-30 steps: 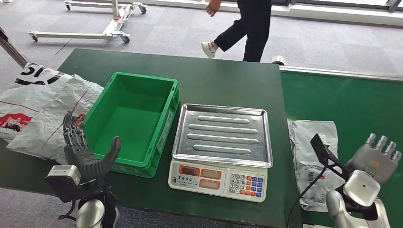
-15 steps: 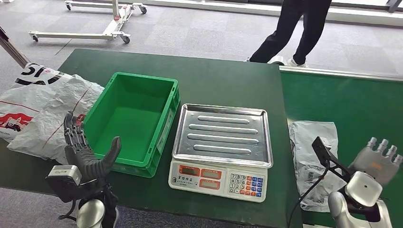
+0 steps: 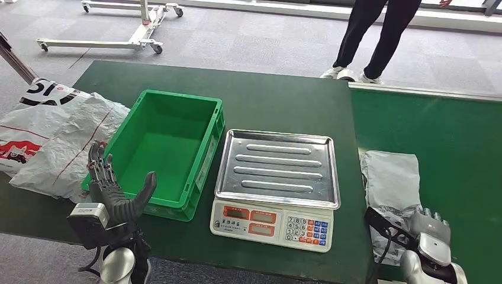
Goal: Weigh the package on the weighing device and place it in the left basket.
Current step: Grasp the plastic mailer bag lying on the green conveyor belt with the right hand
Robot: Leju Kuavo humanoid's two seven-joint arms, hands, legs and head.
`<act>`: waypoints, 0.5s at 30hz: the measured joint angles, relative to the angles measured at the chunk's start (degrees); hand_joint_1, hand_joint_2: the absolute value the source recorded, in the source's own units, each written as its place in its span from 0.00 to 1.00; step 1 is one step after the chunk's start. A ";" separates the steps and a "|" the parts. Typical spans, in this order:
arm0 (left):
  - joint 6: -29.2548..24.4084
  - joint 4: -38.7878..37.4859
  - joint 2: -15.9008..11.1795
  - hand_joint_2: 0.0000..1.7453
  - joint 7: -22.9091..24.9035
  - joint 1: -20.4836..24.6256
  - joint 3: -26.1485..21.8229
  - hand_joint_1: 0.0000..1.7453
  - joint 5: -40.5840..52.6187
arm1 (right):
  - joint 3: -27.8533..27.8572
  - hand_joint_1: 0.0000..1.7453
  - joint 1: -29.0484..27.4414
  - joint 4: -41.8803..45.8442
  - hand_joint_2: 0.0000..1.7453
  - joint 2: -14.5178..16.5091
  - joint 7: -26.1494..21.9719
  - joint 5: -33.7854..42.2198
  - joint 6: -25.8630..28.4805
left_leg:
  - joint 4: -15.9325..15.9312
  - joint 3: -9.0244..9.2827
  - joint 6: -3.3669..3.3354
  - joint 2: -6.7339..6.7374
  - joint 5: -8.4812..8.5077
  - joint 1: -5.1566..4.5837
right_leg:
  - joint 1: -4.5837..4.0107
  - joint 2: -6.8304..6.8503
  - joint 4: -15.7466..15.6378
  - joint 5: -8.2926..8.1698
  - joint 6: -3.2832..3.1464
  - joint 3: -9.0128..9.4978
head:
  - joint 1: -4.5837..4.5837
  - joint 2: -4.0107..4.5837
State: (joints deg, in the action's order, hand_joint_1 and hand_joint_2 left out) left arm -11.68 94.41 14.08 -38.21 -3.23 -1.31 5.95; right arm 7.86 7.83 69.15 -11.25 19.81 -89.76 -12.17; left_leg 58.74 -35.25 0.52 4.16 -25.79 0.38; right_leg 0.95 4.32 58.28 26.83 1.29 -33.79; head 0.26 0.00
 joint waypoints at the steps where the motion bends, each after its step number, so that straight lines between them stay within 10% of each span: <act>1: -0.06 0.01 -0.01 1.00 0.00 0.00 -0.01 0.00 0.00 | 0.14 0.00 0.01 -0.12 1.00 0.19 -0.02 0.04 -0.18 | 0.00 0.00 0.00 0.00 0.00 0.00 | 0.00 0.00 0.00 0.00 0.00 0.00 | 0.00 0.00; 6: -0.34 0.02 -0.01 1.00 0.00 -0.01 -0.03 0.00 0.00 | 0.56 0.00 -0.07 -0.21 1.00 0.69 -0.03 0.10 -0.58 | 0.00 0.02 0.00 0.01 0.00 0.00 | -0.01 -0.01 0.00 0.00 0.00 0.01 | 0.00 0.00; 11: -0.39 0.03 -0.02 1.00 0.00 -0.02 -0.05 0.00 0.00 | 0.71 1.00 -0.40 -0.23 1.00 1.03 -4.04 2.15 -2.89 | 0.00 0.04 0.00 0.01 0.00 0.00 | -0.01 -0.02 0.00 0.00 -0.01 0.05 | 0.00 0.00; 15: -0.39 0.04 -0.05 1.00 -0.04 -0.02 -0.07 0.00 -0.04 | 0.39 1.00 -0.55 -0.39 1.00 1.04 -10.37 5.71 -4.24 | 0.00 0.07 0.02 0.05 -0.01 0.00 | -0.06 -0.08 0.00 0.00 -0.01 0.07 | 0.00 0.00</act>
State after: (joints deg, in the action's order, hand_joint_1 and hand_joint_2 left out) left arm -12.07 94.44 14.03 -38.24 -3.25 -1.38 5.91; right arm 8.25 7.27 68.76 -10.21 9.44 -84.04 -16.41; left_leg 58.74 -35.18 0.53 4.21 -25.80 0.39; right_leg 0.90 4.24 58.28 26.83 1.28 -33.72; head 0.26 0.00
